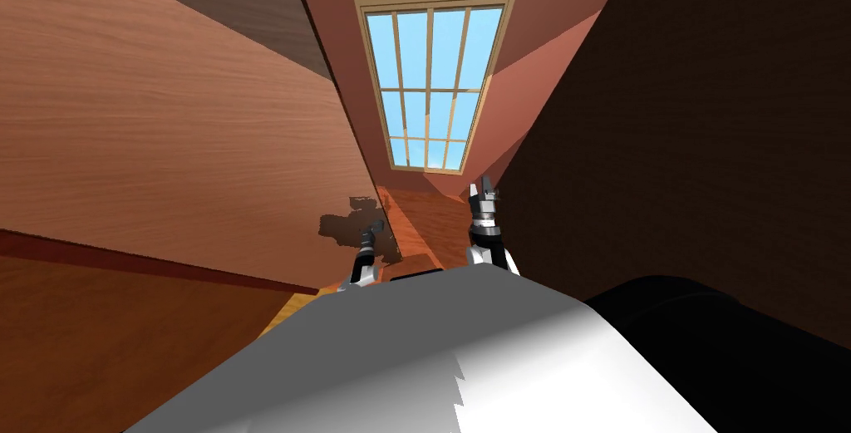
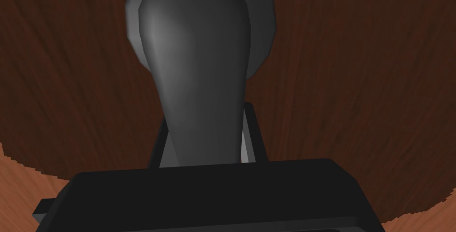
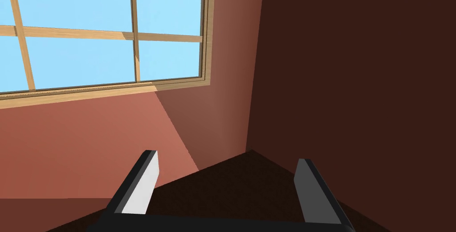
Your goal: Push the door open
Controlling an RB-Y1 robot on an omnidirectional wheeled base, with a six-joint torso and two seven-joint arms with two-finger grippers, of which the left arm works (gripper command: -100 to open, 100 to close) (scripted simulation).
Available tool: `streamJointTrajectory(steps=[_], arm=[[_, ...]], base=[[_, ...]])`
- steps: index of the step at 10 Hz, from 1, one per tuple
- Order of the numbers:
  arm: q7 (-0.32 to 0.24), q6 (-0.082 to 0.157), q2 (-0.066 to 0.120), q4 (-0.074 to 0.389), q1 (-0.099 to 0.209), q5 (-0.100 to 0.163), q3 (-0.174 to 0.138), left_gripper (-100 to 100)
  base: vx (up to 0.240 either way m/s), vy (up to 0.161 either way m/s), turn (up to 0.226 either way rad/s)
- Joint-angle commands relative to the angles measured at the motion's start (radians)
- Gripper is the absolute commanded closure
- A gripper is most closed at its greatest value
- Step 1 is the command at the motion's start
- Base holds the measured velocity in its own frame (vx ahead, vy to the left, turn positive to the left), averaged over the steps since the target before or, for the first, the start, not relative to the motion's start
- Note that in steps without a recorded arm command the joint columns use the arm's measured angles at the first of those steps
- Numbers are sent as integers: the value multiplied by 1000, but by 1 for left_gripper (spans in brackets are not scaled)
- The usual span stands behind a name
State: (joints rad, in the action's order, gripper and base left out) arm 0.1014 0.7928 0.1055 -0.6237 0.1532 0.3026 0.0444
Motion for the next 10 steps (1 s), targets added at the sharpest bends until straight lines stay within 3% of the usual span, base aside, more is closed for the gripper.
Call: streamJointTrajectory(steps=[1,5,10], arm=[[4,13,8,9,5,11,-24,100],[13,15,11,13,6,28,-59,100],[23,17,21,17,1,48,-92,100]], base=[[184,-98,63],[176,-102,68],[143,-46,45]])
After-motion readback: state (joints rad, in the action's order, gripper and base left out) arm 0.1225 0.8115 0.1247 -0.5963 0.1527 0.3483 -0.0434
